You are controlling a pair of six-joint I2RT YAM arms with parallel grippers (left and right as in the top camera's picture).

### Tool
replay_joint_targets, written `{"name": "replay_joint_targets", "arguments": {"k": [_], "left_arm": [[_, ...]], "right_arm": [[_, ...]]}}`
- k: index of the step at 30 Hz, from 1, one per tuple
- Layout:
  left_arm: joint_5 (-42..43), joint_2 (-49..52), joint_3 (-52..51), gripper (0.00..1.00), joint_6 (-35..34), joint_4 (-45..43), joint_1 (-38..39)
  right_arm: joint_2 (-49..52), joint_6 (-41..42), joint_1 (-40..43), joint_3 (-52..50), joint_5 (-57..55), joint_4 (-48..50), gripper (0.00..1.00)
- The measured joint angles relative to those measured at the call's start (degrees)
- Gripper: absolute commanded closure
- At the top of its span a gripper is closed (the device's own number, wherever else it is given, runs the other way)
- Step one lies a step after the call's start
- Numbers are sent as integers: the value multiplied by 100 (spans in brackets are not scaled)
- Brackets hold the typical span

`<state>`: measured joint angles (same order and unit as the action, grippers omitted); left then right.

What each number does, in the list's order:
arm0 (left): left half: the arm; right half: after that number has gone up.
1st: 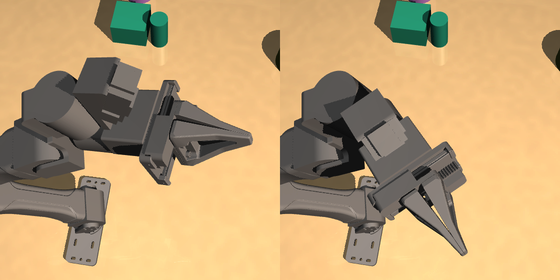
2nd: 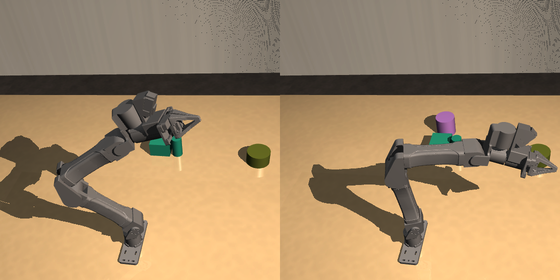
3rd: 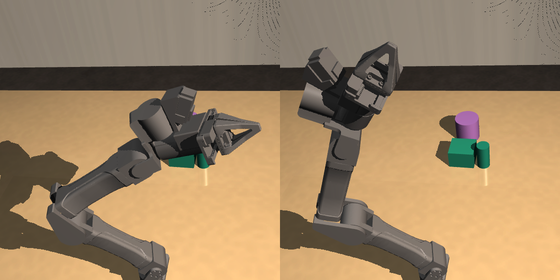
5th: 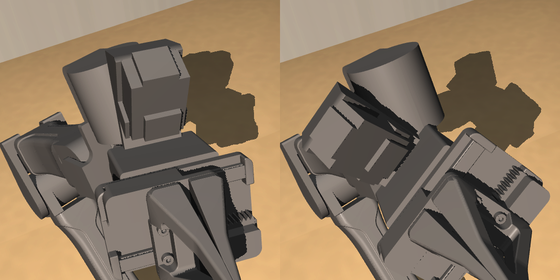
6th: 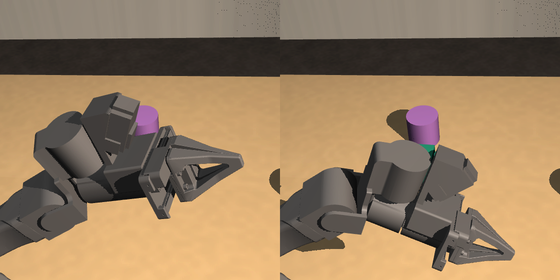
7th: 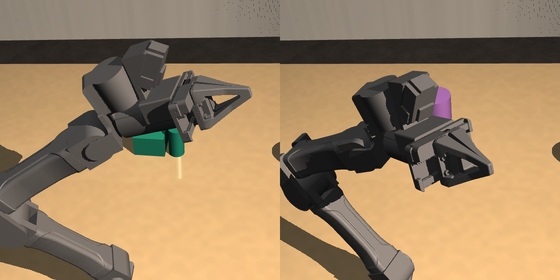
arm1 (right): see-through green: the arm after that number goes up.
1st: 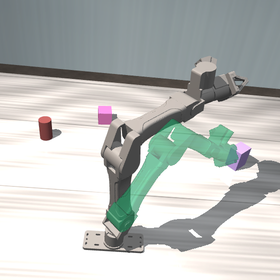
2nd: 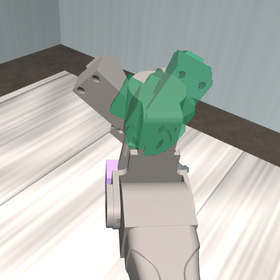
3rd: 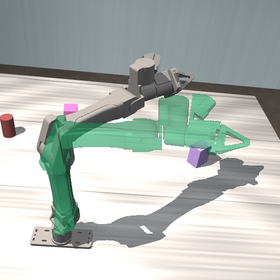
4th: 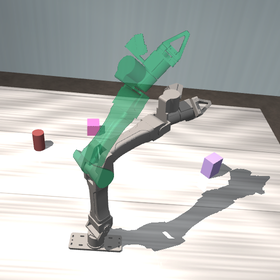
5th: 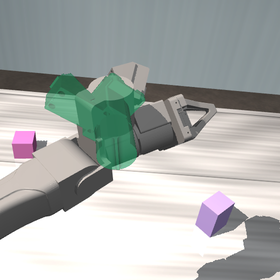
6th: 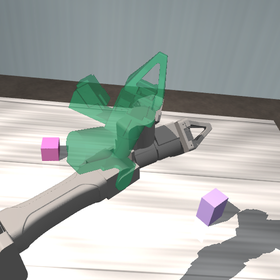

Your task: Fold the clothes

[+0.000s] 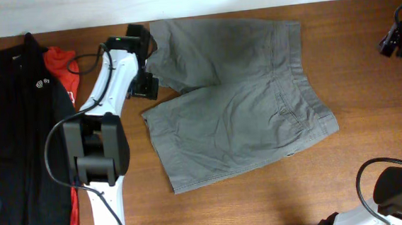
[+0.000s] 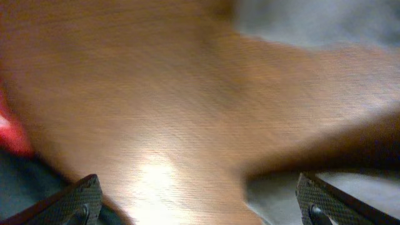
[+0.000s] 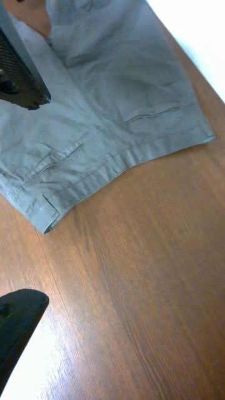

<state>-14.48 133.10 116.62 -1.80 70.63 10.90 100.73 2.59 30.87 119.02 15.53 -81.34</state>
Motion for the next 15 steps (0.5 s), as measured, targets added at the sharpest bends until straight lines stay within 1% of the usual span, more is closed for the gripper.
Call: {"name": "replay_joint_targets", "arguments": {"k": [4,7,10,14,15], "left_arm": [[1185,-26,254,1,0,313,-197],[1781,-326,289,1,-2,472,-289],[2031,-894,291,1,-44,660,-317],[2190,-1974,402,1,-179,1027,-315],[2210,-2184,444,1,-229,1108,-310]], "right_arm": [[-2,-245,-7,0,271,-297,5],[-63,-363,-17,-4,420,-494,6],[-339,-417,-22,-11,487,-719,8],[-990,-289,-22,-11,516,-1178,12],[-1095,-238,-22,-9,494,-1287,16]]}}
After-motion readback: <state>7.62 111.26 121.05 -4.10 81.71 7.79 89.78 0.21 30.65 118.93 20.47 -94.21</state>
